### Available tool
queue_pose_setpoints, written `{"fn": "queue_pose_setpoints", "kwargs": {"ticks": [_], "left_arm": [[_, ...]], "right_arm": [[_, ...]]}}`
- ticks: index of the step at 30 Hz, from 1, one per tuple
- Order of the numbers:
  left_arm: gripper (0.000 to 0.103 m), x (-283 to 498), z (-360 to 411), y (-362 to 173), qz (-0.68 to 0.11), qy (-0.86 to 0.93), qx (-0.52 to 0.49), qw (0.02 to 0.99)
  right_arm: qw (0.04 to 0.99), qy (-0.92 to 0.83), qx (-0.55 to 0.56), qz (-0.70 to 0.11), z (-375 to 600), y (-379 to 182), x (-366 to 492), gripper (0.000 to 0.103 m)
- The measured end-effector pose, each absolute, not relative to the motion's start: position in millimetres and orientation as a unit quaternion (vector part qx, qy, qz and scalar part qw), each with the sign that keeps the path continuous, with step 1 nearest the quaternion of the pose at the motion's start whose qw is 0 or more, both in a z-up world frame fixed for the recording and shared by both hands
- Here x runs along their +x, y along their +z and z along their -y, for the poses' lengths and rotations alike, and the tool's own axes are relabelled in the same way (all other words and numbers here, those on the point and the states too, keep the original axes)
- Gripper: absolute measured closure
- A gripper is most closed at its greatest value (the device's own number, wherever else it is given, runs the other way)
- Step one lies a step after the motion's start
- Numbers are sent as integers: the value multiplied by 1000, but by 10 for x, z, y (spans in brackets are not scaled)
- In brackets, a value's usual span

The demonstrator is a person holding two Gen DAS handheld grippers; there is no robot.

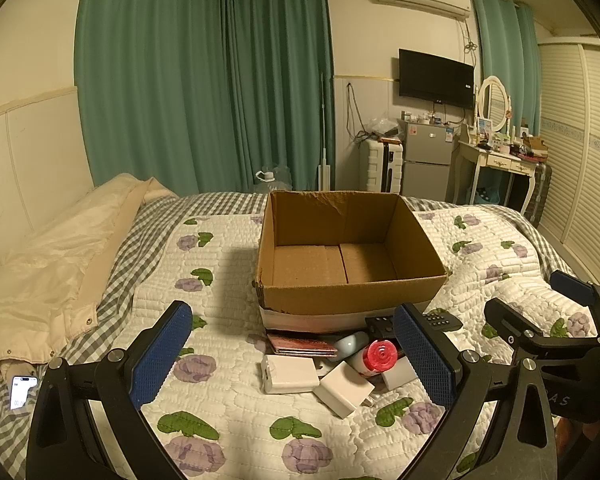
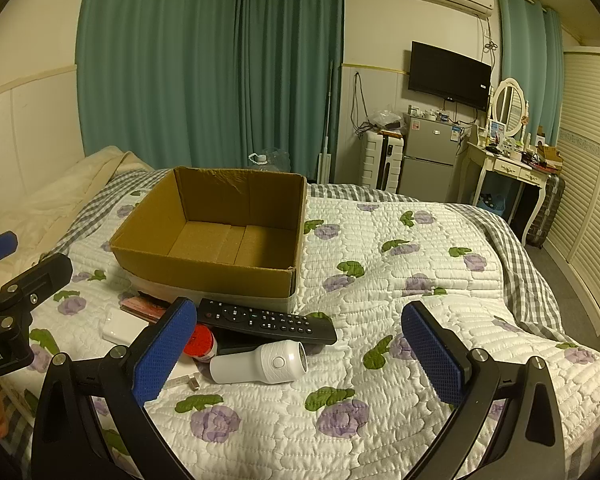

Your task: Organize rigid objects

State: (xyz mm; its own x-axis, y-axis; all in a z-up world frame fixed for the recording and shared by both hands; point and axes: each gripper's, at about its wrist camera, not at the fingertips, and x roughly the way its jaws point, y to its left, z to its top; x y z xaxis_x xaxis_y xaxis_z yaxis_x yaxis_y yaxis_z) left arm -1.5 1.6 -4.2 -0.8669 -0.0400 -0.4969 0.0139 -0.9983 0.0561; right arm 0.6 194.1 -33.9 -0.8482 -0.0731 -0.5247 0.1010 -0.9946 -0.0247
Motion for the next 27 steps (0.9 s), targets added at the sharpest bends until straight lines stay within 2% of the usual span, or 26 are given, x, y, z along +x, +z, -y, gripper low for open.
{"fn": "queue_pose_setpoints", "kwargs": {"ticks": [11, 21, 27], "left_arm": [[3, -131, 161, -113, 2, -962, 273, 28], [3, -586, 221, -853, 18, -923, 383, 31], [4, -725, 89, -1071, 51, -911, 409, 37]], "right_arm": [[46, -954, 294, -31, -1914, -473, -70, 0], [51, -940, 335, -27, -1862, -713, -242, 0], [60, -932, 357, -21, -1823, -856, -333, 0]]}}
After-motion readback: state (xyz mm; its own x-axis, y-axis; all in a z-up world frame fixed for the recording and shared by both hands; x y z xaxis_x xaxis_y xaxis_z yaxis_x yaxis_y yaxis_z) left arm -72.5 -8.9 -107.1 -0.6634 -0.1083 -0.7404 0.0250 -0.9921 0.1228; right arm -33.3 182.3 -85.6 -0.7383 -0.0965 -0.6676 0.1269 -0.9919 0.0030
